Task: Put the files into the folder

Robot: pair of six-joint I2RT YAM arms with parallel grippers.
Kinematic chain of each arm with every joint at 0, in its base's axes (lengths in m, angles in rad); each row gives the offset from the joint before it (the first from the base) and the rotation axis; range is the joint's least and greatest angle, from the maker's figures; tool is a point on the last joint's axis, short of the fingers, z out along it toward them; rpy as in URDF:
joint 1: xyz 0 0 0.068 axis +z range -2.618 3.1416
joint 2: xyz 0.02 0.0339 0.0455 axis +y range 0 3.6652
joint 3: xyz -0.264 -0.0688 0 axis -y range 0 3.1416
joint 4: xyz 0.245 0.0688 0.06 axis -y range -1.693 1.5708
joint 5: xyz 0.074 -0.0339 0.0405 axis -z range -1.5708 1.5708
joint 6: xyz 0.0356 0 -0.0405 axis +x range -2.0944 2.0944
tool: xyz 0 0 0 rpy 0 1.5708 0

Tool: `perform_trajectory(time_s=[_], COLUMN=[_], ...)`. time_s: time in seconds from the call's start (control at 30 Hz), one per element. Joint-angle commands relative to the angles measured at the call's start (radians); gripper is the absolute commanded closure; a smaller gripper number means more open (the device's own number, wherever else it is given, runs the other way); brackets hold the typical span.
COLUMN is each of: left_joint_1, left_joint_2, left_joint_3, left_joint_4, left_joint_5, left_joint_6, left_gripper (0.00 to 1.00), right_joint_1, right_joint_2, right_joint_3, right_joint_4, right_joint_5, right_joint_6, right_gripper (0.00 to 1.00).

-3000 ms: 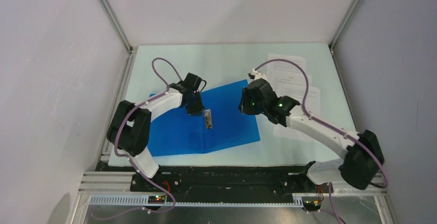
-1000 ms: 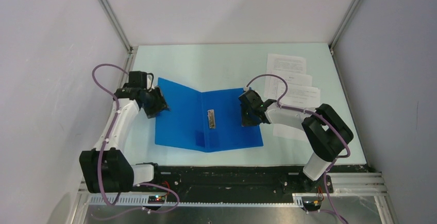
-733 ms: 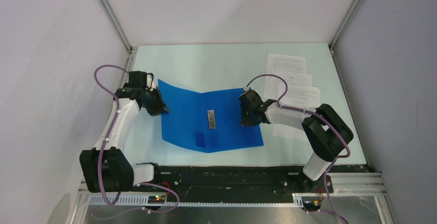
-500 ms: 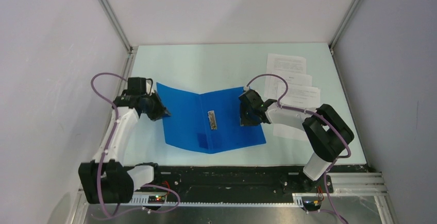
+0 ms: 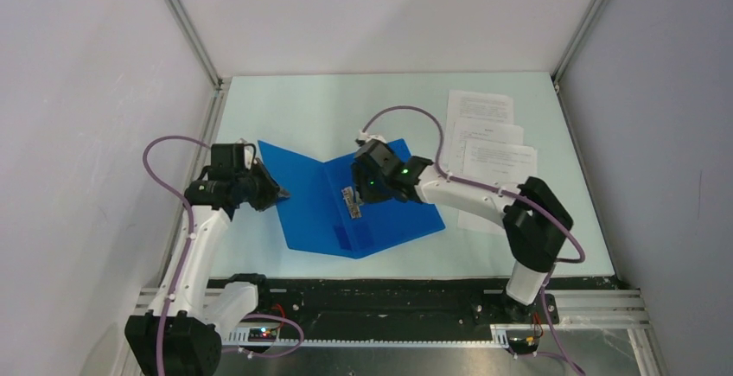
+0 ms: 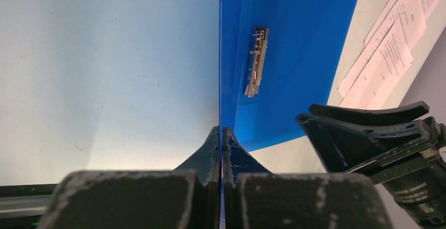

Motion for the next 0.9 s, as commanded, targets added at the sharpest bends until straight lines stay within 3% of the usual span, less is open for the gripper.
perform_trajectory(time_s=[0.0, 0.2, 0.87], left_joint_1=[-0.007, -0.007, -0.009], left_joint_2=[0.008, 0.019, 0.033], left_joint_3=[-0.014, -0.003, 0.008], left_joint_4=[0.001, 0.002, 0.002], left_joint_5=[-0.011, -0.009, -0.006], left_joint_6=[0.004, 0.009, 0.029], left_gripper=[1.0, 1.0, 1.0], right_joint_1=[0.069, 0.102, 0.096], right_joint_2=[0.119, 0.218, 0.301], right_joint_3=[0.118, 0.182, 0.221], right_joint_4=[-0.081, -0.121, -0.105], right_joint_5=[0.018, 0.048, 0.029], right_joint_6=[-0.017, -0.018, -0.034], right_gripper=[0.55, 0.69, 0.76])
